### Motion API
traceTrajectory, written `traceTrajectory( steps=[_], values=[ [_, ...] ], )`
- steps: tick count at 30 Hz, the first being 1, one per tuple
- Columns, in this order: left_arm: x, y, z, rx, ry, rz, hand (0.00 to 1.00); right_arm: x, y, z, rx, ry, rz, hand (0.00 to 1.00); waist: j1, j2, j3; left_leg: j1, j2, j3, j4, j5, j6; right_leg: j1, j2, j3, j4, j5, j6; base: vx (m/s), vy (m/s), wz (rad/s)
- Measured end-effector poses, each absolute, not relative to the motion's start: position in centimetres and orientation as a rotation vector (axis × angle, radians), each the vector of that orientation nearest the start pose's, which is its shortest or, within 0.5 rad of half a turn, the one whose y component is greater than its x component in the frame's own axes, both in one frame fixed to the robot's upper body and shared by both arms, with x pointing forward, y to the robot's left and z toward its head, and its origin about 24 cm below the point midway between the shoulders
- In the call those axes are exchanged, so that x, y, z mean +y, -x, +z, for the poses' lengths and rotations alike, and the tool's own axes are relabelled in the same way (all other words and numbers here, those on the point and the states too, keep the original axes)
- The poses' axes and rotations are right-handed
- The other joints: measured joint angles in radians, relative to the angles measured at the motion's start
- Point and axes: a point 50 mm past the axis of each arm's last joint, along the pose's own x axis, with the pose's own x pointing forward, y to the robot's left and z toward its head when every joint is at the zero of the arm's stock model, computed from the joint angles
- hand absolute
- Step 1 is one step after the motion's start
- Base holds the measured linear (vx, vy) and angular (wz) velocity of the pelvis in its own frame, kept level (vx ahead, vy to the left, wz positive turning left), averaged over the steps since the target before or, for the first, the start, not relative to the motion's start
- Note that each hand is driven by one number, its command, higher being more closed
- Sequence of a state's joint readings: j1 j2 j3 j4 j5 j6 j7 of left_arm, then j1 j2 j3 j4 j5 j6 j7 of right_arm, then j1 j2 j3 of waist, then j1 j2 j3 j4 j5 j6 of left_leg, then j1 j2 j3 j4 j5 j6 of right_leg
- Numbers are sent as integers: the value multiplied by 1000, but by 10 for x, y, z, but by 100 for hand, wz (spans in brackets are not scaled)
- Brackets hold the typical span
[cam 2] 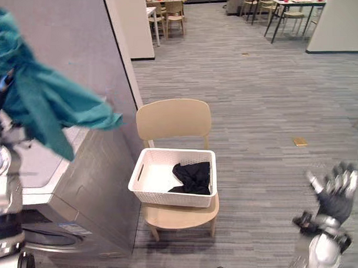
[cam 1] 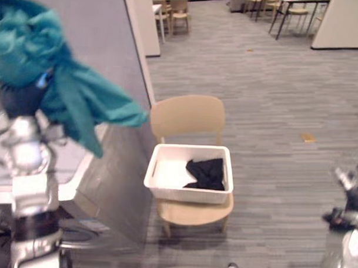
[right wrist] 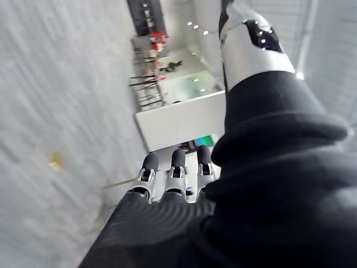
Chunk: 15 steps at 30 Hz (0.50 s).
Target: Pick up the laundry basket with both hands and put the clothes into the washing machine.
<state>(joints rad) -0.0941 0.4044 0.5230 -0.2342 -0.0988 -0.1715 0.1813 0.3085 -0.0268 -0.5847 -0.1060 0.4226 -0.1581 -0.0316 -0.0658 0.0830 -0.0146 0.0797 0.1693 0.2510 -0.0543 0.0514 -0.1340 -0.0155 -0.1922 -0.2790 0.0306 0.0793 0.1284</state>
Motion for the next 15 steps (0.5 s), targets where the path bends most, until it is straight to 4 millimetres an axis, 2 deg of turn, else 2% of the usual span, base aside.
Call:
traceTrajectory(
  steps=[3, 4, 5, 7, 9, 11, 13, 14, 15],
  values=[
    [321, -176, 146, -480, -344, 799, 100, -291, -103, -18, 106, -313, -805, 0, 25, 0, -2, -3, -5, -16, -3, -3, 3, 20, -6, -20, -11, -5, 1, 1, 16, 20],
    [324, -157, 123, -377, -343, 884, 100, -285, -90, -35, 195, -341, -827, 0, 29, 1, -2, -3, -8, -24, -9, -4, 3, 30, -7, -24, -20, -5, 1, -13, 12, 17],
    [326, -146, 111, -322, -339, 927, 100, -283, -84, -42, 229, -349, -837, 0, 33, 2, -3, -3, -9, -28, -13, -4, 3, 31, -8, -27, -20, -6, 2, 3, 14, 16],
    [327, -103, 74, -128, -301, 1092, 100, -275, -66, -54, 303, -377, -857, 0, 48, 5, -5, -2, -10, -30, -16, -4, 4, 34, -10, -33, -20, -7, 4, 21, 11, 8],
    [323, -83, 58, -26, -292, 1158, 100, -266, -58, -59, 339, -416, -846, 0, 57, 3, -5, 5, -9, -35, -14, -4, 4, 55, -13, -56, -15, -16, 6, 23, -2, 29],
    [323, -71, 52, 34, -314, 1170, 100, -257, -64, -62, 352, -444, -795, 0, 59, -5, -10, 10, -7, -51, -8, -6, 7, 71, -17, -78, 0, -31, 9, 4, -8, 33],
    [320, -67, 48, 63, -316, 1166, 100, -248, -69, -64, 370, -461, -737, 0, 76, -5, -17, 9, -5, -56, 1, -12, 9, 71, -21, -90, 20, -45, 10, -6, -6, 17],
    [318, -67, 42, 87, -306, 1159, 100, -240, -74, -66, 382, -473, -694, 0, 84, -12, -22, 9, -3, -59, 11, -20, 11, 83, -22, -101, 24, -49, 13, -18, -9, 20],
    [316, -66, 30, 140, -287, 1152, 100, -234, -77, -68, 394, -483, -657, 0, 86, -6, -20, 4, -1, -67, 26, -26, 11, 91, -24, -111, 26, -55, 14, -28, -7, 25]
  ],
)
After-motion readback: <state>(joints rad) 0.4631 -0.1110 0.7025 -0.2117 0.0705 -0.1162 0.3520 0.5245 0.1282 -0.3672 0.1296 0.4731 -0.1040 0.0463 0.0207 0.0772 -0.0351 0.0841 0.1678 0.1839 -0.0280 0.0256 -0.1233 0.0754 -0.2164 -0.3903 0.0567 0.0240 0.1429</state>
